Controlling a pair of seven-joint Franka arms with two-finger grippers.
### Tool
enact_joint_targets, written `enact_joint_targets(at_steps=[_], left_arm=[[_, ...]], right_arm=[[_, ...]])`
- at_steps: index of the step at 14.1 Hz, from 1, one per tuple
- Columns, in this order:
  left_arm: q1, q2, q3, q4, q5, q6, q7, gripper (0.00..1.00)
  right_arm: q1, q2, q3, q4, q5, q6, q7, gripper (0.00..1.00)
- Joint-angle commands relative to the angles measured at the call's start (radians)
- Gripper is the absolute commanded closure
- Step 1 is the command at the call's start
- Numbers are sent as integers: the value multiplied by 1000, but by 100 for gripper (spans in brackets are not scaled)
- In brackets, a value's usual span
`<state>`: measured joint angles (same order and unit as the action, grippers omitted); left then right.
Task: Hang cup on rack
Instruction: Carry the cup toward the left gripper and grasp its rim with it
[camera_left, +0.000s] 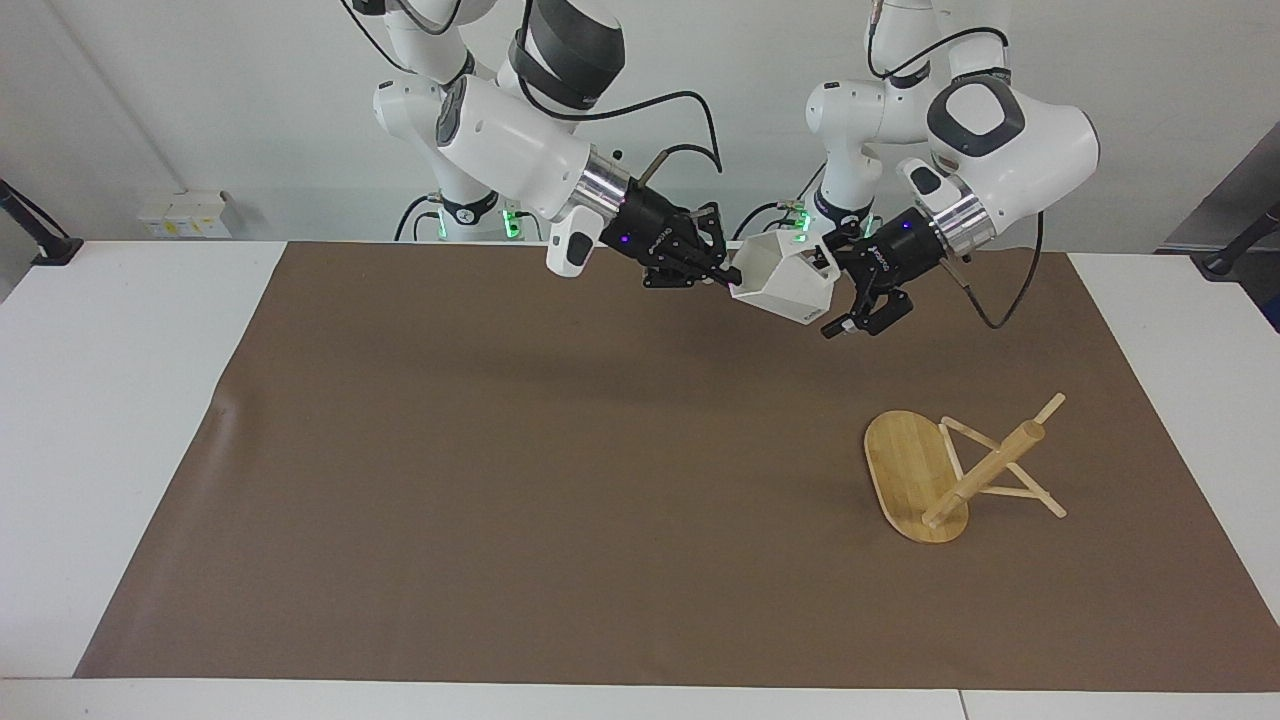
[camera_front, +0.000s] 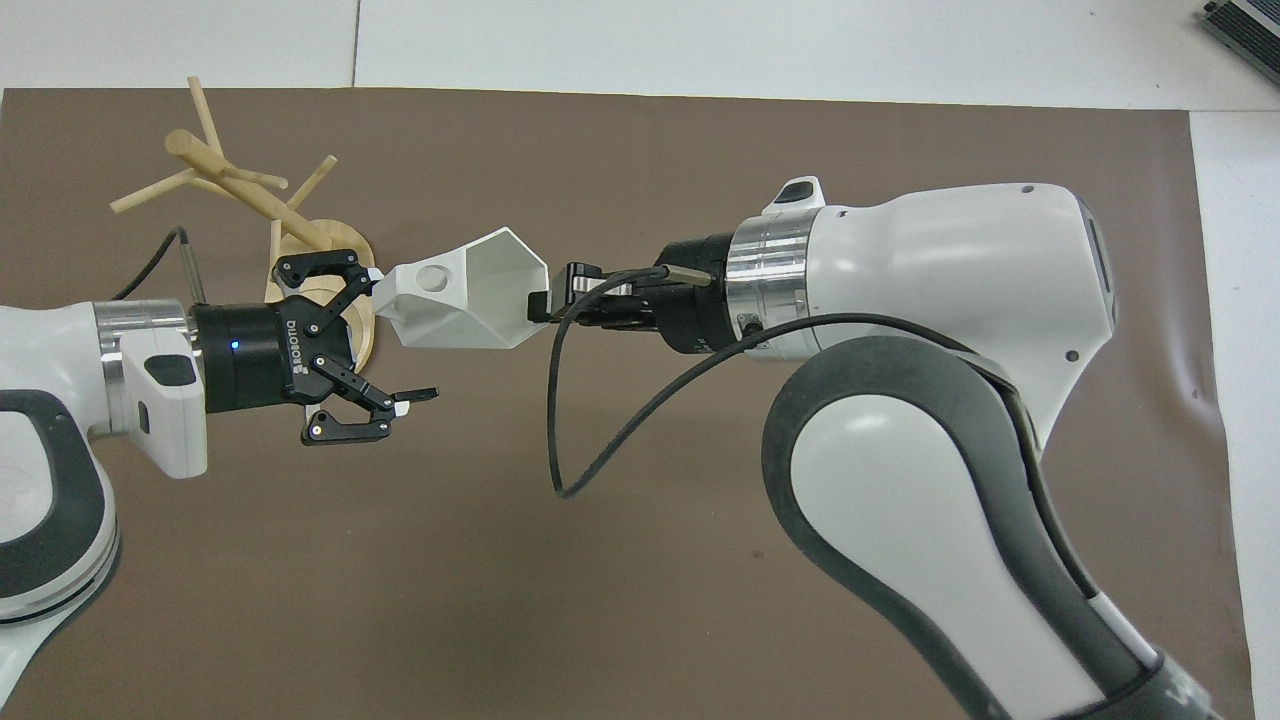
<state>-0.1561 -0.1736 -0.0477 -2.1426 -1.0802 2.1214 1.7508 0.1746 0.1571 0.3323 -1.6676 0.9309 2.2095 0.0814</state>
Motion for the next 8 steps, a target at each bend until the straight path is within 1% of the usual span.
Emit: enact_joint_targets(at_steps=[1,3,8], left_arm=[[-20,-12,11,-13,-56,60,27,0],[-34,-11,8,-7,-101,69,24,0],[-36,5,8,18,-119,75,19,0]], right_arm=[[-12,-2,5,-9,48,18,-37,100],[-15,-2,5,-11,49,27,-37,100],[-17,-1,5,-11,49,44,-35,100]])
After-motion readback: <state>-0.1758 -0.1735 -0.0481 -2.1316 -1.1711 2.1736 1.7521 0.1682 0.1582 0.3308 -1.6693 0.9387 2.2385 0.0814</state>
